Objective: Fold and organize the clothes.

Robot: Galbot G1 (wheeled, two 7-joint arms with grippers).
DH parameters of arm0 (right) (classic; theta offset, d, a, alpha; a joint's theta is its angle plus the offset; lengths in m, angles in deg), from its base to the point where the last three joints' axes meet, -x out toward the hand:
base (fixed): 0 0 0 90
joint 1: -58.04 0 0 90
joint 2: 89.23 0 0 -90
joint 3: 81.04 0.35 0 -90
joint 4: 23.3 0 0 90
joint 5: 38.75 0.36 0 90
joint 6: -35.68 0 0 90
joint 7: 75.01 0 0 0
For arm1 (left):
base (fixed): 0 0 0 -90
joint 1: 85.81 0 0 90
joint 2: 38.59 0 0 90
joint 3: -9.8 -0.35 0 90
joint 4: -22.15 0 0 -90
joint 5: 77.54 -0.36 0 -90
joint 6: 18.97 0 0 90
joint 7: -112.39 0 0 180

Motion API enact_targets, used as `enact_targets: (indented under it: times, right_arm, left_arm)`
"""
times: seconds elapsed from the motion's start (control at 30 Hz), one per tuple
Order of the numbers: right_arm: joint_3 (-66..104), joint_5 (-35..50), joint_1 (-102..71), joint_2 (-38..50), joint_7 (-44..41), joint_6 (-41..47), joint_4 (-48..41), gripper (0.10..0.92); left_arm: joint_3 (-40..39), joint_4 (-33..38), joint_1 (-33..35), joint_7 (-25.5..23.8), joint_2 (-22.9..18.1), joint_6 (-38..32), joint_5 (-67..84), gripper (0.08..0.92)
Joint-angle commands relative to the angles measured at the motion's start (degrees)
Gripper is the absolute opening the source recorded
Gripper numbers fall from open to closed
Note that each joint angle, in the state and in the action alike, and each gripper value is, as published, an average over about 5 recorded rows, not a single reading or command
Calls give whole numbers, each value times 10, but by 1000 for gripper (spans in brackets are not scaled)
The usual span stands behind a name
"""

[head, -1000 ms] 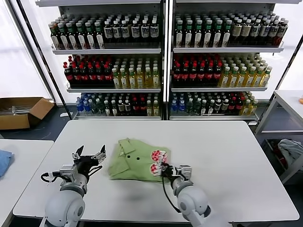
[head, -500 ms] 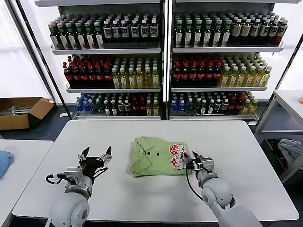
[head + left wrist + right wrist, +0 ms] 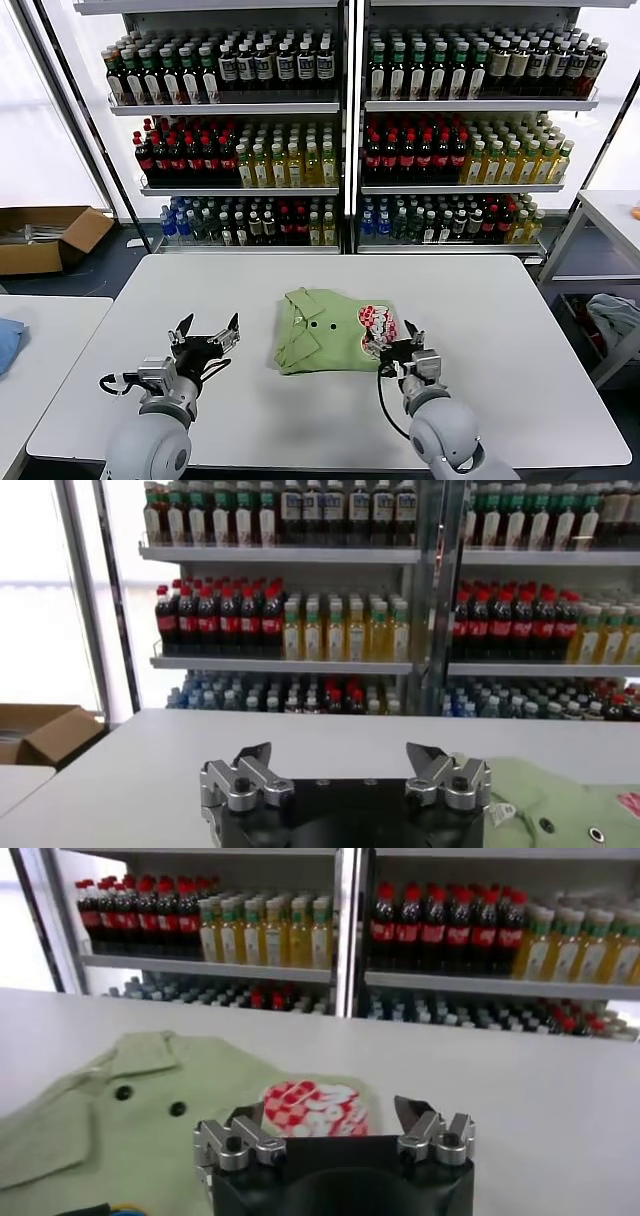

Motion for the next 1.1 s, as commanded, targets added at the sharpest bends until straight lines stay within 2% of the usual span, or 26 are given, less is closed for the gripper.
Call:
enact_targets:
  times: [0.03,0.53,0.73,0.83,1.0,1.1]
  right_arm:
    - [-6,89,-23,-60,47,-9,-1,821]
    - [3,117,-41,-52,63,1,-5,823]
    - [17,108,-45,-46,59,1,27,823]
    - [31,68,-48,-36,56,2,70,823]
    - [73,-73,-85,12,31,-1,143,823]
    - [121,-122,-138,45,6,-14,170,823]
  left_arm:
    - [-1,-1,8,-1,-3,-1,-1,823]
    - [-5,5,16,-5,-6,0,-7,823]
    - [-5,11,22,-7,-6,-1,-7,823]
    - [-5,15,24,-9,-6,-5,-7,823]
    - [-3,19,21,-17,-8,-36,-9,823]
    - [-3,17,20,-26,-6,-62,-10,823]
